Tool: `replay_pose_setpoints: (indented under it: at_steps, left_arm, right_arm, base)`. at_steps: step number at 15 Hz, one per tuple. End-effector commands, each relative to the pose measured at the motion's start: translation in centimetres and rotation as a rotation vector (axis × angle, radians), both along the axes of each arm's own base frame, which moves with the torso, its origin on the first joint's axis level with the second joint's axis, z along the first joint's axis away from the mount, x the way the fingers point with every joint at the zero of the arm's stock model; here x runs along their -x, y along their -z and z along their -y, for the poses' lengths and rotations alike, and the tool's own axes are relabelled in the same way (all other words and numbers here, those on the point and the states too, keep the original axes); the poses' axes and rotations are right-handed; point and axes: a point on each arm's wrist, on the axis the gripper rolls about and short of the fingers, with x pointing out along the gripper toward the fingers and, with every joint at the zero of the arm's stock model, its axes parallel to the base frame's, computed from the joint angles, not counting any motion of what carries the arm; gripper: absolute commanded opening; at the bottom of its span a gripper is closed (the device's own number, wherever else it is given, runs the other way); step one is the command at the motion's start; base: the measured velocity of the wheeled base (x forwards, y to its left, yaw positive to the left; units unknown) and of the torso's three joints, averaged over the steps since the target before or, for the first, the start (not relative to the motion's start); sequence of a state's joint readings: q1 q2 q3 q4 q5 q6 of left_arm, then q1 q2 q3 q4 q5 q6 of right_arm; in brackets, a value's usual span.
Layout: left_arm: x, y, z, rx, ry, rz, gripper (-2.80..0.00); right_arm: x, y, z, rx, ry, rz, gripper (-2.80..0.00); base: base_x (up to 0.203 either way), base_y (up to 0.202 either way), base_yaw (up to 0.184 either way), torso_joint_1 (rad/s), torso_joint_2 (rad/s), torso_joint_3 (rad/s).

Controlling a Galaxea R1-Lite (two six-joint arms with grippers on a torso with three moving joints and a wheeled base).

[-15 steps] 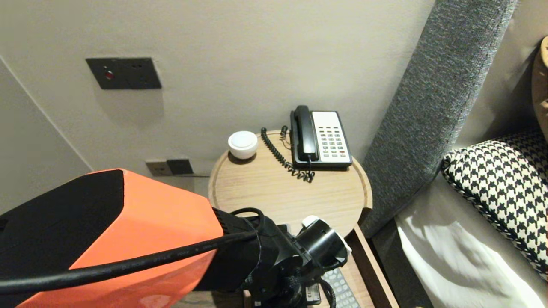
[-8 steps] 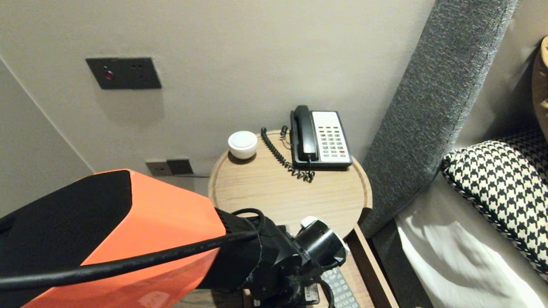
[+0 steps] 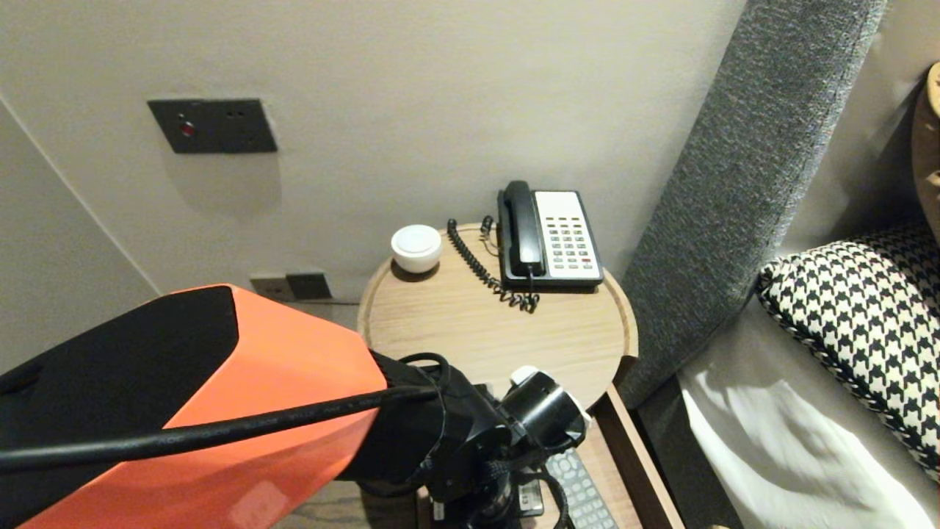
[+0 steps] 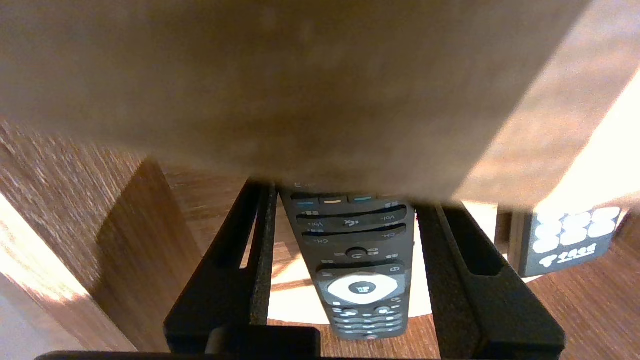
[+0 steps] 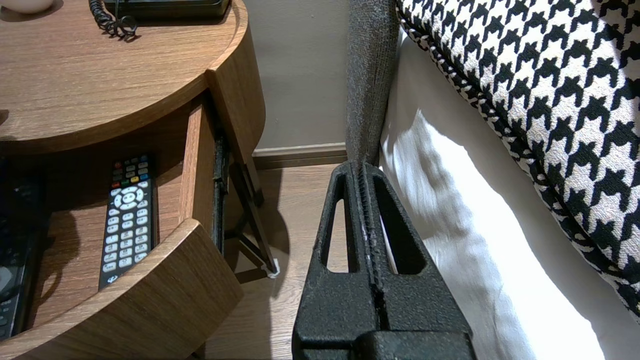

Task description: Take the remote control out of the drawer one by one and place them on the table

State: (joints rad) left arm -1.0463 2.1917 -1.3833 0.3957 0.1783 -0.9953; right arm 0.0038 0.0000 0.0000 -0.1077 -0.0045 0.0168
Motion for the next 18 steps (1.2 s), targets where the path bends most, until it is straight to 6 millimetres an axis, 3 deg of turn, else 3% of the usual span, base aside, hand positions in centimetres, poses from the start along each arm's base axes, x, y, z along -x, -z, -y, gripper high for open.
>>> replay_pose_setpoints:
  at_steps: [1, 18]
  left_arm:
    - [-0.5, -0.5, 0.1, 0.023, -0.020, 0.016, -2.80]
    - [-0.5, -2.8, -0.9, 0.029, -0.043, 0.118, -2.80]
  right_arm:
    - [-0.3, 1.1, 0.0, 0.000, -0.001, -0.040, -2.80]
    - [-0.3, 1.1, 0.0, 0.000, 0.001, -0.040, -2.80]
  base:
    - [0.000, 0.000, 0.000, 0.000, 0.00, 0.000]
    - [0.000, 0.000, 0.000, 0.000, 0.00, 0.000]
